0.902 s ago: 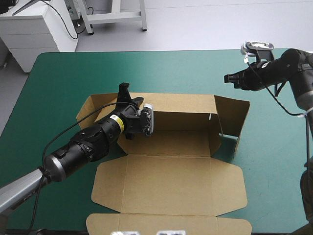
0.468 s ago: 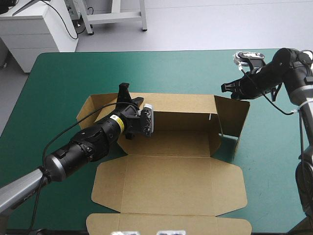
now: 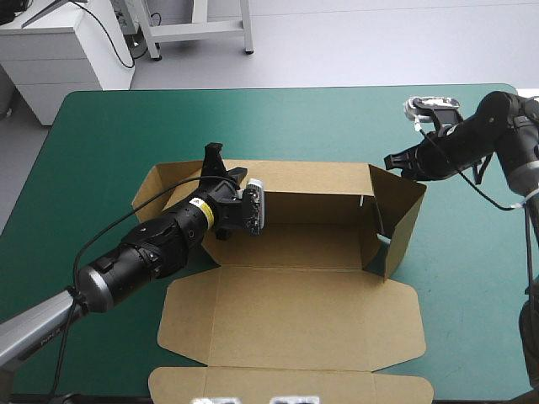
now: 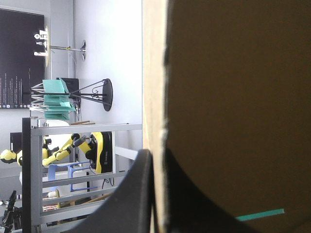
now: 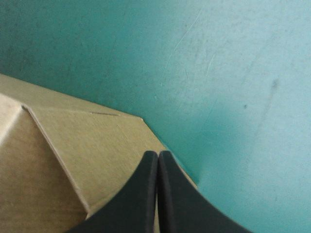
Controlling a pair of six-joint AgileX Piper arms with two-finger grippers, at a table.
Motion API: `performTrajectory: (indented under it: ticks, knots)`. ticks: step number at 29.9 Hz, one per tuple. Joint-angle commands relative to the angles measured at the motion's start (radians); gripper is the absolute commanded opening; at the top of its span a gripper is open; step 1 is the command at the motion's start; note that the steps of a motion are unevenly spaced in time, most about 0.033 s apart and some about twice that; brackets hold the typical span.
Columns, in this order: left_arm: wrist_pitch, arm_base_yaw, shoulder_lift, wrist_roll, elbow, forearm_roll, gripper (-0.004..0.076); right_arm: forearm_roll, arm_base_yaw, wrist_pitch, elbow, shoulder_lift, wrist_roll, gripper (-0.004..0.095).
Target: Fold the box
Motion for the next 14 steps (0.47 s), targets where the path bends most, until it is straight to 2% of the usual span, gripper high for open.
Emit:
performTrajectory:
  ticks: [1, 9, 14]
  knots:
    - [0.076, 0.000, -0.012, -0.026, 0.000, -0.029, -0.0008, 0.053, 0.002, 0.012, 0.042, -0.059, -0.040, -0.0018]
    - [0.076, 0.000, -0.012, -0.026, 0.000, -0.031, -0.0008, 0.187, 0.002, 0.004, 0.132, -0.122, -0.126, -0.0018]
    - [0.081, 0.000, -0.012, -0.026, 0.000, -0.031, -0.0008, 0.226, 0.002, -0.089, 0.233, -0.194, -0.180, -0.0018]
